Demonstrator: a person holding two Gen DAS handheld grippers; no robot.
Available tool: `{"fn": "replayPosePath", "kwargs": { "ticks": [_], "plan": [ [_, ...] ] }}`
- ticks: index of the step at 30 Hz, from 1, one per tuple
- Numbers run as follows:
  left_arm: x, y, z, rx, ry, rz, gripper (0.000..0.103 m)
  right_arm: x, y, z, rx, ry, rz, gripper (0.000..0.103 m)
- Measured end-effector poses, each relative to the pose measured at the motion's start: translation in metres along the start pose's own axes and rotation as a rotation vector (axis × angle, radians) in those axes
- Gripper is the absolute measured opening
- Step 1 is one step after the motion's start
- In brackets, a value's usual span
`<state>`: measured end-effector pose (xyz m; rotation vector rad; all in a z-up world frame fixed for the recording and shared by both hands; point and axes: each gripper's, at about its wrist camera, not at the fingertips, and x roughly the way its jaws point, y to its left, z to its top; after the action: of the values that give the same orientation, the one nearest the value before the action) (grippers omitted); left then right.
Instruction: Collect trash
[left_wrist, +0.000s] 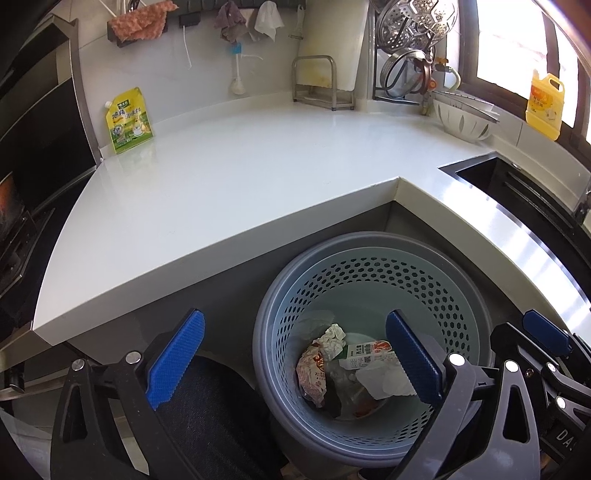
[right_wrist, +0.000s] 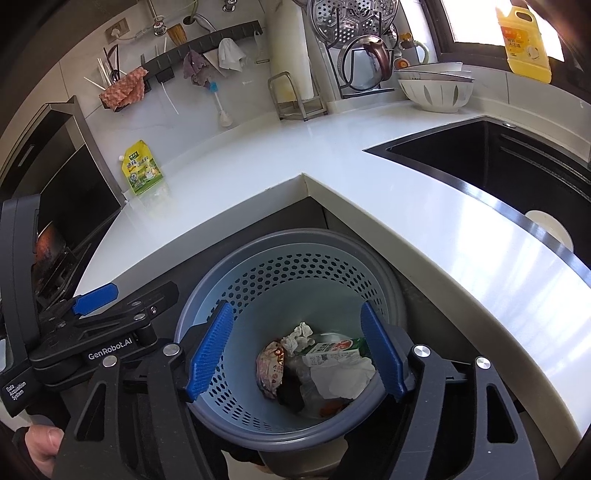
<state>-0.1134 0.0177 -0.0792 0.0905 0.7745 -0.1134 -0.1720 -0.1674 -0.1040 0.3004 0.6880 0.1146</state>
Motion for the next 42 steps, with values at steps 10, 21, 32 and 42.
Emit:
{"fn": "replayPosePath", "kwargs": {
  "ticks": [10,21,32,42],
  "plan": [
    [0.0038,0.0021,-0.0019,-0.005,0.014,0.016,0.097,-0.0014,0.0007,-0.0003,0.001,-0.01,-0.011,0.073],
    [0.0018,0.0,-0.0018,0.001,0.002,0.015,0.097,-0.0008,0.0023,-0.0006,-0.004,-0.01,-0.011,0.073],
    [-0.001,-0.0021,-0.0015,0.01,-0.006,0.027,0.097,-0.0009,0.0042,-0.0013,-0.01,-0.01,-0.011,0.073],
    [-0.0017,-0.0021,-0.0014,0.01,-0.01,0.02,0.097,-0.0006,0.0046,-0.0016,-0.008,-0.009,-0.011,0.073]
  ]
}}
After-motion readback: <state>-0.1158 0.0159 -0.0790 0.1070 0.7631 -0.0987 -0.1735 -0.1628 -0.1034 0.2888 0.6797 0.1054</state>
